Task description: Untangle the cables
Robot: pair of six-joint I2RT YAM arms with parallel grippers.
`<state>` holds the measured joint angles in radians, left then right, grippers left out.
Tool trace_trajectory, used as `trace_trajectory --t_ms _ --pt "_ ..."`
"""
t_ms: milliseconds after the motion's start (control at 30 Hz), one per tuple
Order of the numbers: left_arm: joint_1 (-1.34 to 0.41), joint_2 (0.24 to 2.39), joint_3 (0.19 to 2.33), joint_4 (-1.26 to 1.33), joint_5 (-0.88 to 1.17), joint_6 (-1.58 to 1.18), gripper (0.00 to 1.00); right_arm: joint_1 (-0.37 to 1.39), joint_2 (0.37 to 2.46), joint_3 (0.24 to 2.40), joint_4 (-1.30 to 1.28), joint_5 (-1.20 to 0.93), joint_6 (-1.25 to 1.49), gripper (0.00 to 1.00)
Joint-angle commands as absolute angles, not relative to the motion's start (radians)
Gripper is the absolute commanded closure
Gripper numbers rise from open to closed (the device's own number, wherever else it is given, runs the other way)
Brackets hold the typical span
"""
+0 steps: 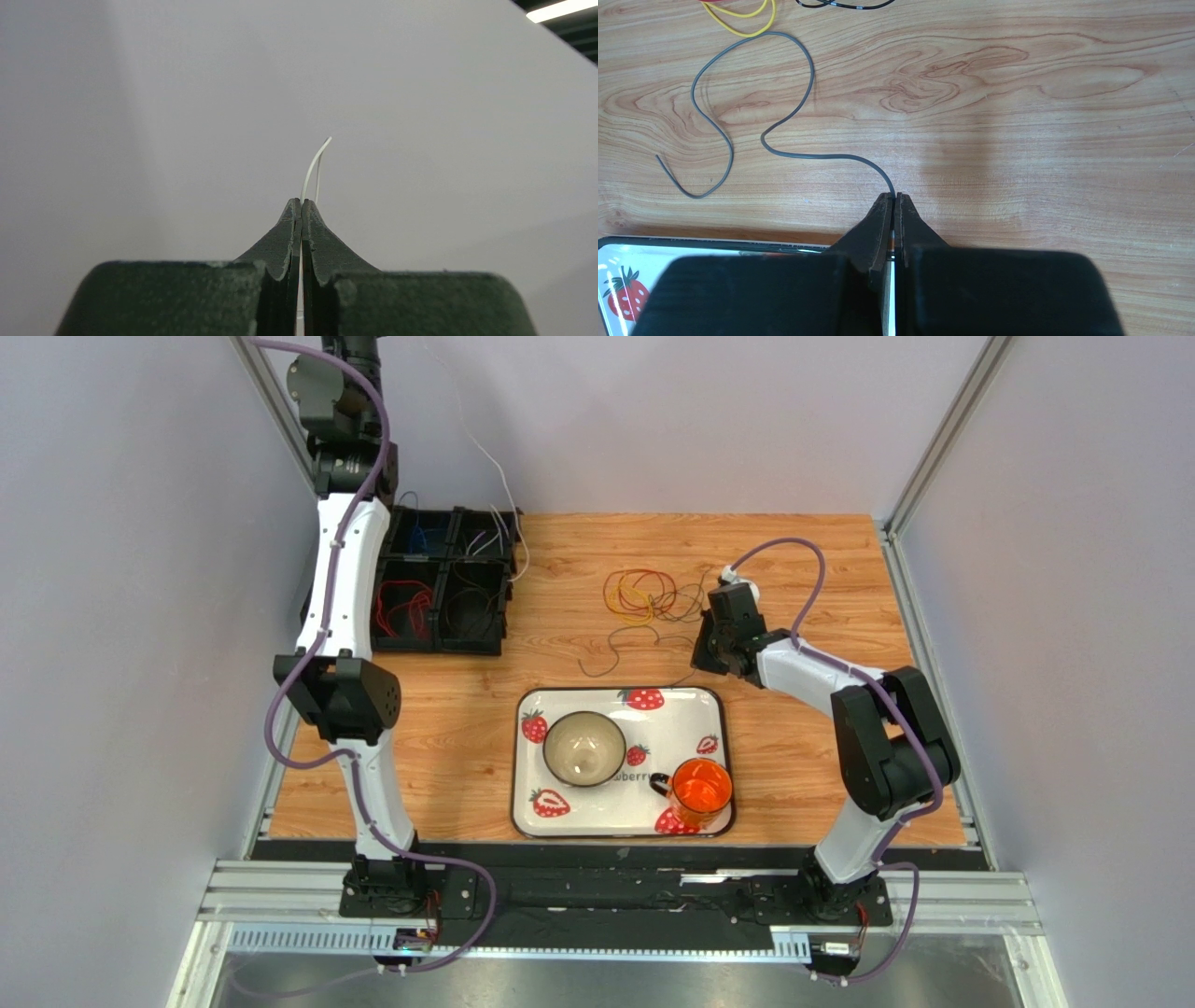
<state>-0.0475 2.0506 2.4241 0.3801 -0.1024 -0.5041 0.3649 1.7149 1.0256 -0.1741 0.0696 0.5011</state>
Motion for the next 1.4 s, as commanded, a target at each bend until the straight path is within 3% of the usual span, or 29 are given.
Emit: trace_trajectory --t_ms 0,200,500,667,900,1167,1367 --pt "-0.006 2.035 2.499 0.463 -0.039 -0.801 1.00 0.362 1.707 1.023 -0.127 0.071 0.511 1.00" --pt "-0.021 2.117 2.529 0.523 0.032 -1.083 1.00 0.362 1.698 1.011 -0.112 0.069 0.514 1.00" --pt "-0.137 2.055 2.326 0.495 0.008 -0.940 1.00 0.362 1.698 1.011 -0.115 0.071 0.514 1.00" --pt "-0.159 2.173 2.431 0.454 0.098 -0.985 1.00 0.362 1.698 1.009 -0.110 0.071 0.517 1.00" --pt "-0.195 2.194 2.444 0.437 0.057 -0.956 1.00 0.362 1.700 1.009 -0.110 0.071 0.518 1.00" --pt "-0.222 2.177 2.231 0.546 0.057 -1.003 1.00 0.362 1.700 1.009 -0.110 0.072 0.520 1.00" --pt "-0.241 2.229 2.293 0.532 0.107 -1.025 1.00 0.362 1.700 1.009 -0.106 0.071 0.520 1.00"
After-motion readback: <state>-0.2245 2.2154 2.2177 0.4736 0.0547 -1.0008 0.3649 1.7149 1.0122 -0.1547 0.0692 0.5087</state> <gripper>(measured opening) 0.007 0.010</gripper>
